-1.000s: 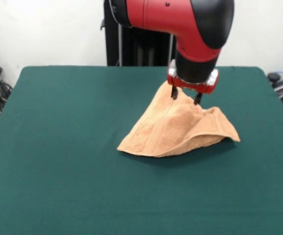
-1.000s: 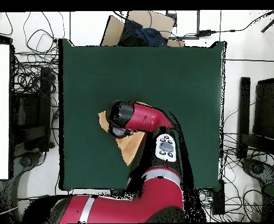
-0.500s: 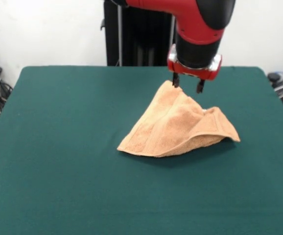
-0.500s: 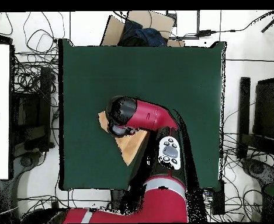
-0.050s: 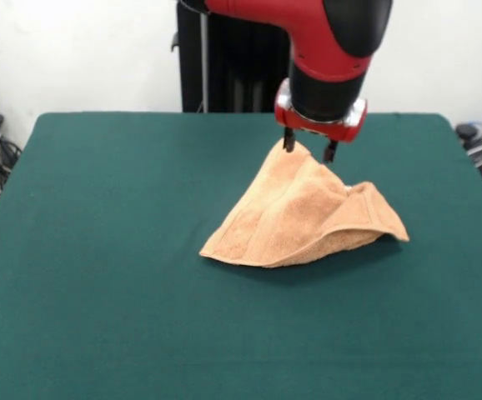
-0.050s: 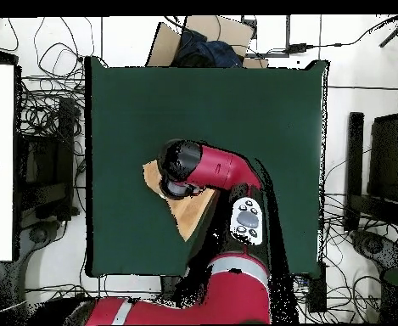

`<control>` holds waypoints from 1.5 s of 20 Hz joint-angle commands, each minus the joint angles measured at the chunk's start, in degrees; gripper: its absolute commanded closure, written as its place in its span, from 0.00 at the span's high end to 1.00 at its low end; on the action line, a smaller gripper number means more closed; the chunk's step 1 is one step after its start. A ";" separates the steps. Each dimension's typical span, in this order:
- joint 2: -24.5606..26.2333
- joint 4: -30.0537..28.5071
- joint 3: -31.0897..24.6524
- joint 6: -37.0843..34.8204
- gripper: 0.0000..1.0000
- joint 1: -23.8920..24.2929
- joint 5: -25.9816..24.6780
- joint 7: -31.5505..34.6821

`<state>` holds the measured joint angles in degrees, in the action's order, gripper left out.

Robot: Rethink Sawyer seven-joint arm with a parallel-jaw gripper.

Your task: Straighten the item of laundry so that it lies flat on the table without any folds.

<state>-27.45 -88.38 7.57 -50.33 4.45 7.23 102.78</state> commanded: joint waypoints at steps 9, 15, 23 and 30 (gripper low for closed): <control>10.47 9.73 -0.99 -1.44 1.00 -2.43 2.62 15.49; 10.61 8.67 -0.92 1.01 1.00 -2.45 3.34 15.26; 9.89 6.91 -0.97 2.44 1.00 -2.42 3.92 14.87; 7.19 10.13 1.85 -13.08 1.00 -3.84 3.42 16.88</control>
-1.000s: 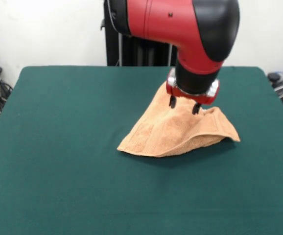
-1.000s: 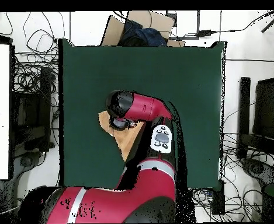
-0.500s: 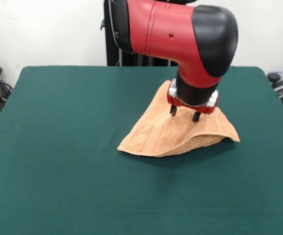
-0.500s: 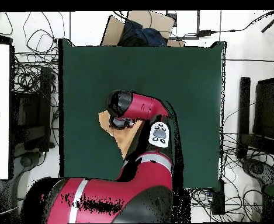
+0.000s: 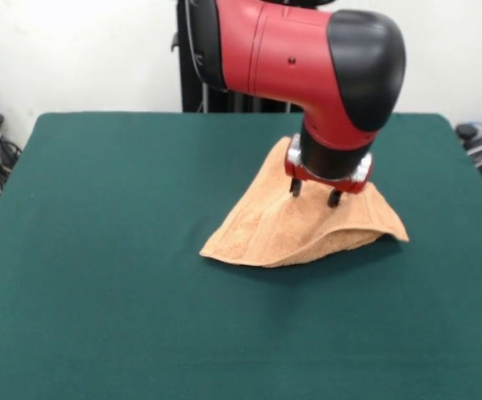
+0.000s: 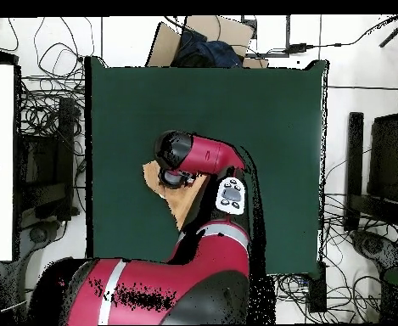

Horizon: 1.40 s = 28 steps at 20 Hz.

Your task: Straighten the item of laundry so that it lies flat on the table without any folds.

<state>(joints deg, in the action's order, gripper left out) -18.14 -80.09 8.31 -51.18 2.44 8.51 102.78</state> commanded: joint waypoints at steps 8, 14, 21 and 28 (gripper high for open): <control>-8.38 -3.83 3.35 -12.82 1.00 -2.03 -0.63 11.63; -9.48 -4.22 3.12 -11.98 1.00 -2.57 -0.56 10.80; -5.21 -0.92 2.35 -9.43 1.00 -2.97 -0.42 13.20; -2.74 2.19 2.21 -9.94 1.00 -3.37 0.43 14.82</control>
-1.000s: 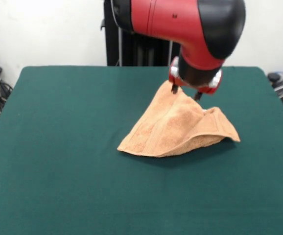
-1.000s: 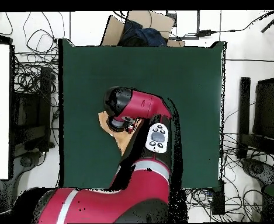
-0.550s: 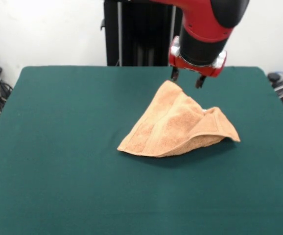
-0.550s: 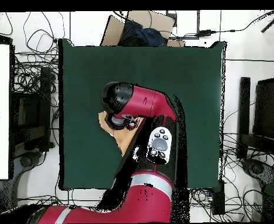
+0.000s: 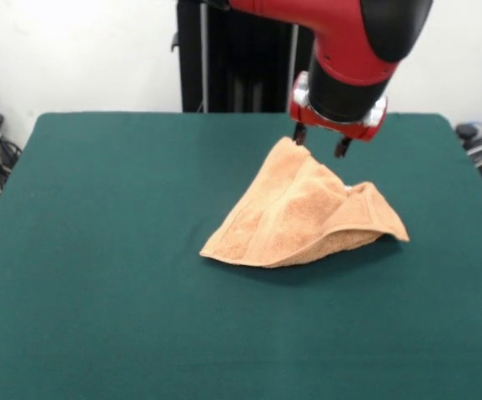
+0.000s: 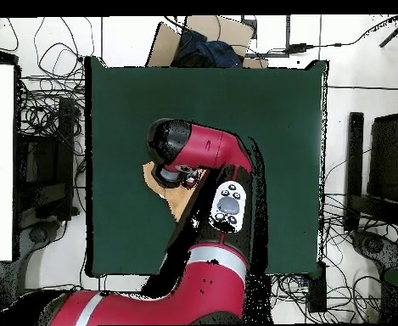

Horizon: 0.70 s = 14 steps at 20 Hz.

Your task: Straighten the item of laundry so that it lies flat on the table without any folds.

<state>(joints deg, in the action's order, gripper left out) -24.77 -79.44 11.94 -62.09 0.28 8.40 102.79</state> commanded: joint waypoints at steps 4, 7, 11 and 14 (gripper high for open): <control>3.84 1.39 -1.15 1.29 1.00 -1.66 0.77 15.14; 3.81 1.55 -0.98 0.96 1.00 -1.89 0.83 15.12; 4.80 2.50 -0.84 0.82 1.00 -2.29 1.01 15.63; 5.74 3.31 -1.12 0.95 1.00 -2.37 1.18 15.56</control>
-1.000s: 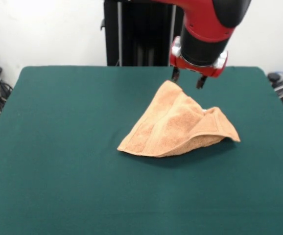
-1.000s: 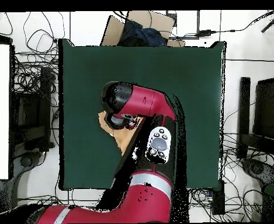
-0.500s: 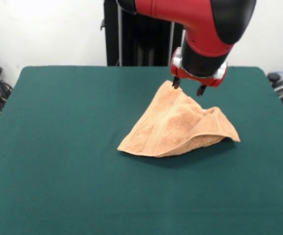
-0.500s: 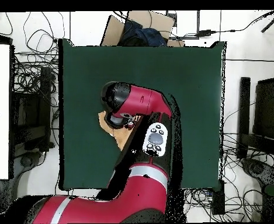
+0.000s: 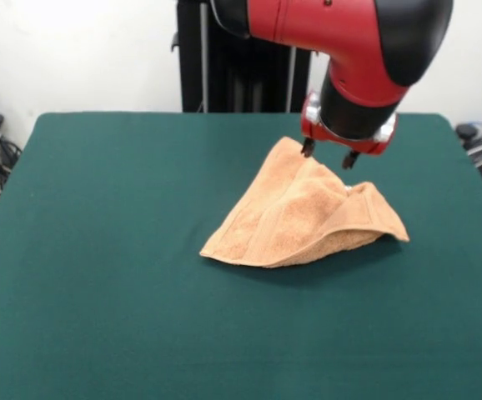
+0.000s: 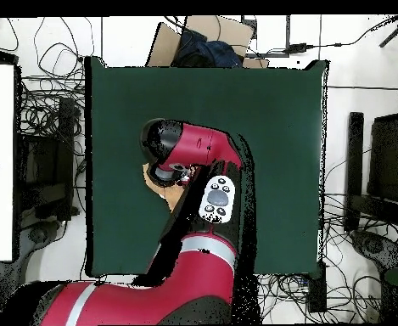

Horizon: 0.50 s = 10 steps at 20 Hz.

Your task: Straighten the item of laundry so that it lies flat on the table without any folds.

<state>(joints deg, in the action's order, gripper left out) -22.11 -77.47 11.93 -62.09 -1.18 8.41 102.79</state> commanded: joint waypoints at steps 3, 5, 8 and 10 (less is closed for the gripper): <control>4.18 2.61 -1.06 0.99 1.00 -0.99 1.30 16.12; 4.62 3.12 -1.04 1.03 1.00 -0.78 1.35 16.08; 4.59 2.86 -1.07 1.32 1.00 -0.64 1.59 15.98; 4.57 2.94 -1.01 1.07 1.00 -0.75 1.62 16.01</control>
<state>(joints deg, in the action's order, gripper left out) -19.74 -74.65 11.93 -62.09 -1.29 8.42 102.79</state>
